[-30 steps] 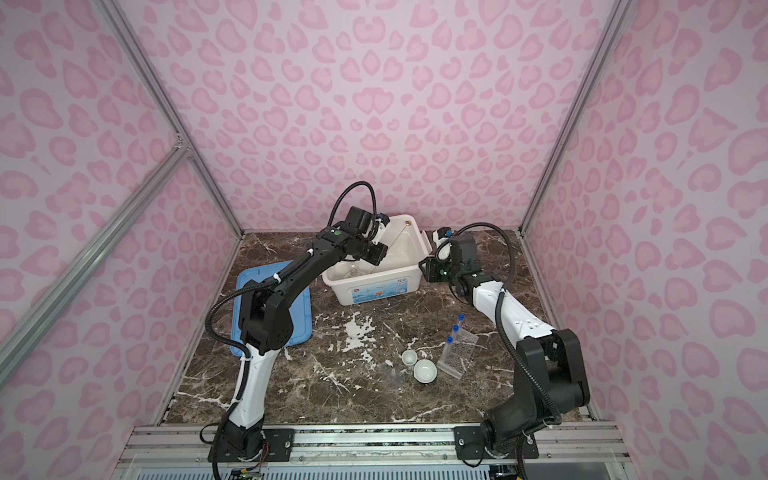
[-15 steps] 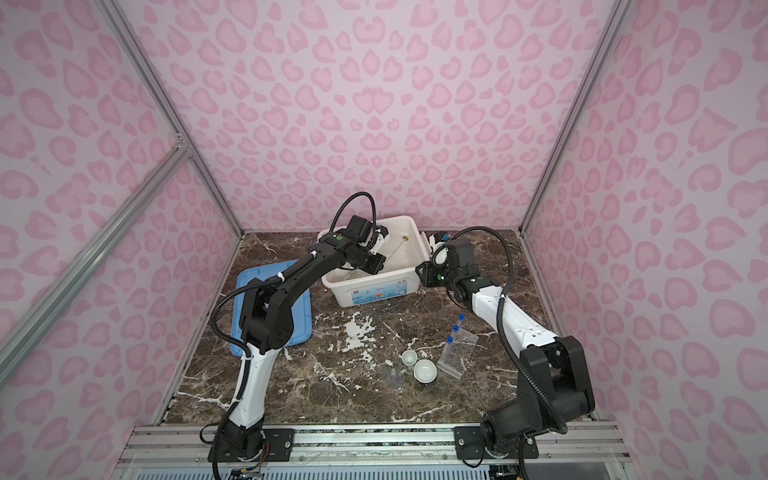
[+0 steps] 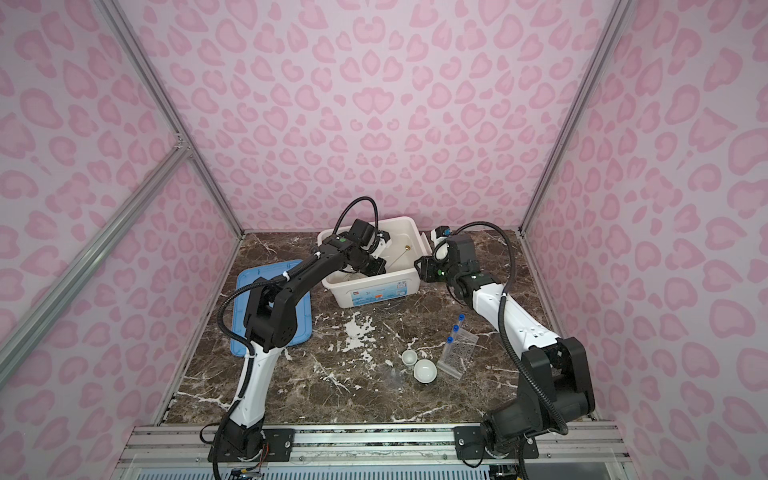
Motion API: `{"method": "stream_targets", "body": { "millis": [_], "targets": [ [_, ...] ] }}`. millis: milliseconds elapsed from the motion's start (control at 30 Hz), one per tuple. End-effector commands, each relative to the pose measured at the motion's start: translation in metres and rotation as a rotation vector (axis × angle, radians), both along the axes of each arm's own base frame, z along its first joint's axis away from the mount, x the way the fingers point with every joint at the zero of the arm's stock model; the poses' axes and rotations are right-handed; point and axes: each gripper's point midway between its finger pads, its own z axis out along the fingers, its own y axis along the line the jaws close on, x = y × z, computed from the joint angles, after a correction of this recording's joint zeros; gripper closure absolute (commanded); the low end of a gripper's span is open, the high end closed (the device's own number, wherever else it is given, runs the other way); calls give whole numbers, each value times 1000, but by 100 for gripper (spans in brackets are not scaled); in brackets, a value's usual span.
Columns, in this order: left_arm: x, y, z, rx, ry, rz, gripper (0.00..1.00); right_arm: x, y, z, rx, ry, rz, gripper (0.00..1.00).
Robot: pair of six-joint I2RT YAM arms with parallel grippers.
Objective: Organize the chemistry lab equipment
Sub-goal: 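Lower the rod into the bin and open the left gripper, then withdraw the left gripper from the bin while right gripper moves to the spoon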
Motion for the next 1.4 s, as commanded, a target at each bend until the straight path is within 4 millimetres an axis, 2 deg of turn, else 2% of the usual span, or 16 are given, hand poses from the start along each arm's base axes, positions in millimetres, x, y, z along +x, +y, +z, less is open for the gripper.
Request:
{"method": "stream_targets", "body": {
  "millis": [0,200,467,800,933,1033,1167,1267,1367],
  "targets": [
    [-6,-1,0,2,21,-25,74,8,-5,-4,-6,3,-24,45],
    [-10,0,-2,9,36,-27,57,21,-6,-6,23,13,-35,45],
    [-15,-4,24,-44,8,-27,40,23,3,-15,42,50,1,52],
    [-25,4,39,-56,13,11,35,7,16,-17,69,82,53,58],
    [-27,6,44,-57,13,28,33,3,16,-19,65,85,52,57],
    [-25,9,48,-50,-1,48,31,3,12,-18,47,83,36,52],
    [-20,11,63,-65,-40,84,24,-1,6,-8,5,62,25,46],
    [-17,14,82,-90,-88,111,8,-6,-1,-1,-25,54,16,44],
    [-17,22,102,-90,-161,140,2,-15,-8,4,-56,44,6,44]
  ]
}}
